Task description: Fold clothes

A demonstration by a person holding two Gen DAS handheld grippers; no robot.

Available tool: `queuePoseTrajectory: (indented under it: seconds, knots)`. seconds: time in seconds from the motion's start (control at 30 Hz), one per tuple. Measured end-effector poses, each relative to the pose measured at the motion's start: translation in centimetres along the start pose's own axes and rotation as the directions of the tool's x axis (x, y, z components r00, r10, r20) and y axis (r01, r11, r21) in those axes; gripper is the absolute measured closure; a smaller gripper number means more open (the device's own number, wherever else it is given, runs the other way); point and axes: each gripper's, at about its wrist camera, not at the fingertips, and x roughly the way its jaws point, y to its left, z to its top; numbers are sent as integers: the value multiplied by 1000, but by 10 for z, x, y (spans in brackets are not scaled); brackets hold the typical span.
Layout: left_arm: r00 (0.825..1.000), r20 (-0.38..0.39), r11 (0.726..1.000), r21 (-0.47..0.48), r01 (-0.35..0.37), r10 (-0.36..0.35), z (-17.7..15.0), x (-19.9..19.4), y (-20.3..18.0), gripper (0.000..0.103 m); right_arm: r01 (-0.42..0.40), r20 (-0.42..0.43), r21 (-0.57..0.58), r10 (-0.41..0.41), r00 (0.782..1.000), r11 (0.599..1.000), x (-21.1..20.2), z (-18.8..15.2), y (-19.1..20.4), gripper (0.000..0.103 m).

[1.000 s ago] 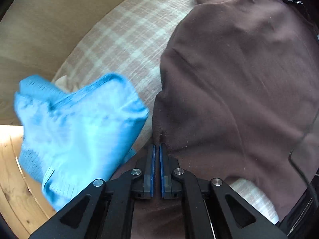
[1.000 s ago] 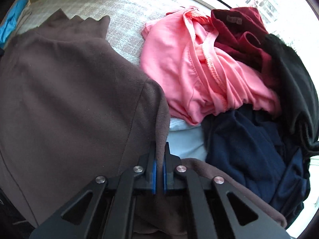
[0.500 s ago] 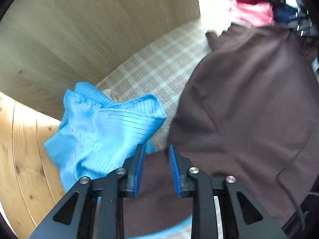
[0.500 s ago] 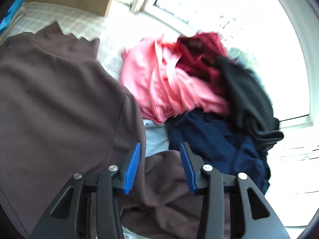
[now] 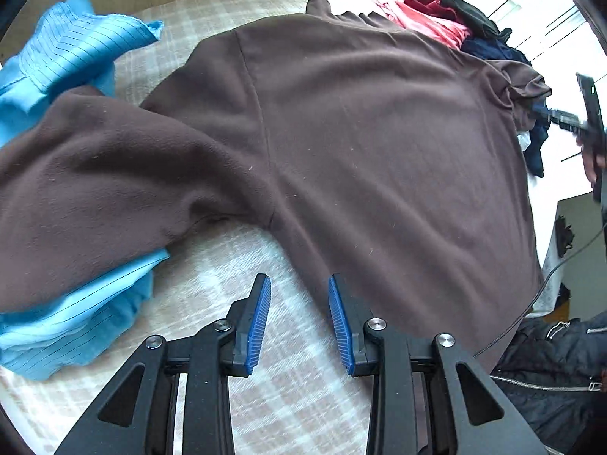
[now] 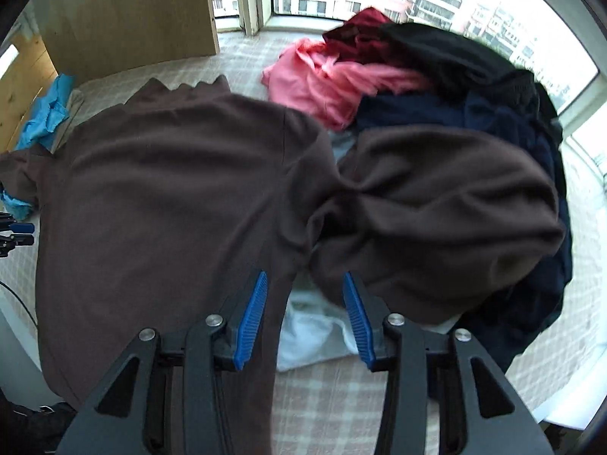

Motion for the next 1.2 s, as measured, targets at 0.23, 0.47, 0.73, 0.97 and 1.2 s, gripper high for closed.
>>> queuePoseTrajectory:
  seconds: [0.23, 0.47, 0.73, 0.97, 1.2]
  knots:
    - [999, -47, 1000, 17, -16, 17, 20, 16, 5, 72, -49, -53, 45, 51, 997, 998, 43, -26, 4, 61]
    - [996, -57, 996, 57, -61, 65, 30, 18, -4, 66, -89, -19, -18, 89, 996, 996, 43, -15, 21, 61]
    - [998, -25, 995, 83, -60, 62, 38, 14, -10, 67, -117, -60, -65, 114, 992, 991, 64, 3, 33, 61]
    - [996, -25, 994, 76, -78, 80, 28, 2, -2, 100, -70, -88, -84, 62, 994, 994, 73, 10, 36, 90]
    - [993, -26, 989, 95, -111, 114, 23, -16, 2, 99, 32, -85, -89, -40, 996, 995, 83, 17, 40, 93]
